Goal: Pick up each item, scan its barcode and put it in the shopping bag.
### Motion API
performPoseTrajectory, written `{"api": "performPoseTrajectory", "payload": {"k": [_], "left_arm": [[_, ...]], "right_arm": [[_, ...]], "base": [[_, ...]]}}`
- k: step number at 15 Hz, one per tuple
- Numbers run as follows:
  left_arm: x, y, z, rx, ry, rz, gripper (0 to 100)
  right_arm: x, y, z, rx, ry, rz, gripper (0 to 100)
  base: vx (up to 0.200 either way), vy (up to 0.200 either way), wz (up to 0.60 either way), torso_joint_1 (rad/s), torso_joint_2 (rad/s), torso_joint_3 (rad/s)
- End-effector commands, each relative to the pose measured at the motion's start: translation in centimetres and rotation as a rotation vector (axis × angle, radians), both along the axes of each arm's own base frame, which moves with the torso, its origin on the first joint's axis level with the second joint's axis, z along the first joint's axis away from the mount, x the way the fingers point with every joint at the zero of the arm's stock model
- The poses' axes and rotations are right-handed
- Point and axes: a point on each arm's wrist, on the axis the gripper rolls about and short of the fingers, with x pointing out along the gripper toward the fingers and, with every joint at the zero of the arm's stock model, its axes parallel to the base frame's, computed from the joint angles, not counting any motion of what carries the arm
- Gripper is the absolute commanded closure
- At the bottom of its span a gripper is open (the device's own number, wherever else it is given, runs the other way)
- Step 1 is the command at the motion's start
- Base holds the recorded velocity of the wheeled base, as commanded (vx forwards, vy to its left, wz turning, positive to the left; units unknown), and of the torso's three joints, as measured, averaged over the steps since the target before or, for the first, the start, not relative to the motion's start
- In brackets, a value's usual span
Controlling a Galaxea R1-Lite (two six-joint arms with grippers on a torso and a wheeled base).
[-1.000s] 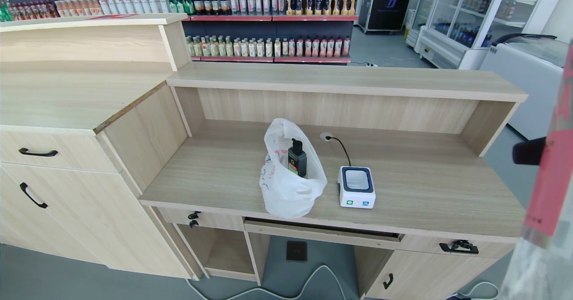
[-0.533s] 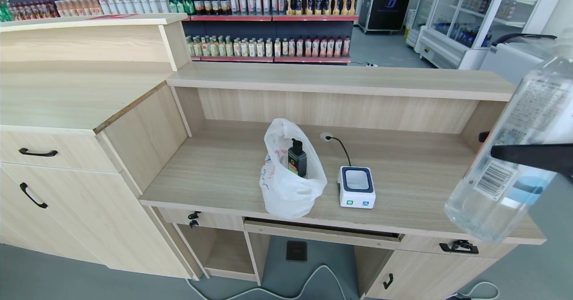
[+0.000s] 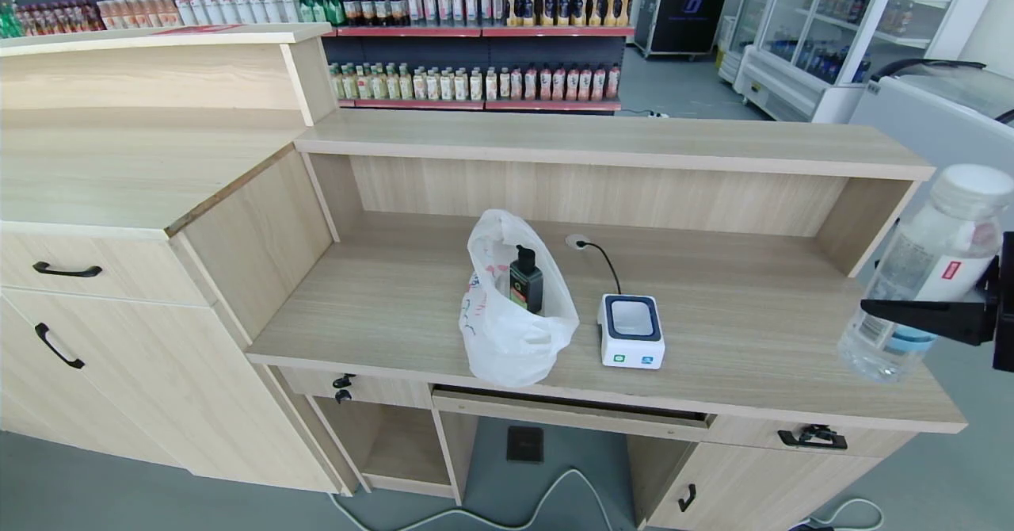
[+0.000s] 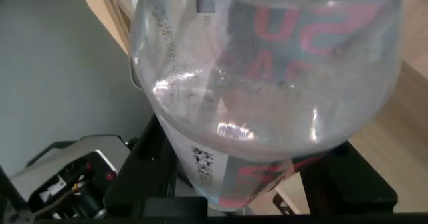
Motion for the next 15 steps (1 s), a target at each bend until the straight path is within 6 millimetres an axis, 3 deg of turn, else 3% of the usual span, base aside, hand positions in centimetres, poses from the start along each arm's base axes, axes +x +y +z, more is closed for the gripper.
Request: {"api": "performPoseTrajectory", "payload": {"k": [1, 7, 12, 15], "left_arm": [[0.0, 0.0, 0.0, 0.0, 0.0, -0.001, 0], [0.0, 0.0, 0.0, 0.0, 0.0, 0.001, 0], [0.0, 0.0, 0.0, 0.0, 0.0, 0.001, 0], [0.0, 0.0, 0.0, 0.0, 0.002, 0.001, 0]], "right_arm": [[0.9, -1.6, -1.4, -0.027, 0.045, -0.032, 100], [1.6, -3.5, -1.9, -0.161, 0.045, -0.126, 100], [0.9, -5.5, -1.7, -0.247, -0.004, -0.175, 100], [0.8, -5.7, -1.7, -0.286, -0.027, -0.171, 100]], "base": [[0.0, 0.0, 0.0, 0.0, 0.0, 0.0], [0.0, 0.0, 0.0, 0.0, 0.0, 0.0], [0.0, 0.0, 0.0, 0.0, 0.0, 0.0], [0.0, 0.0, 0.6, 0.002, 0.0, 0.002]]}}
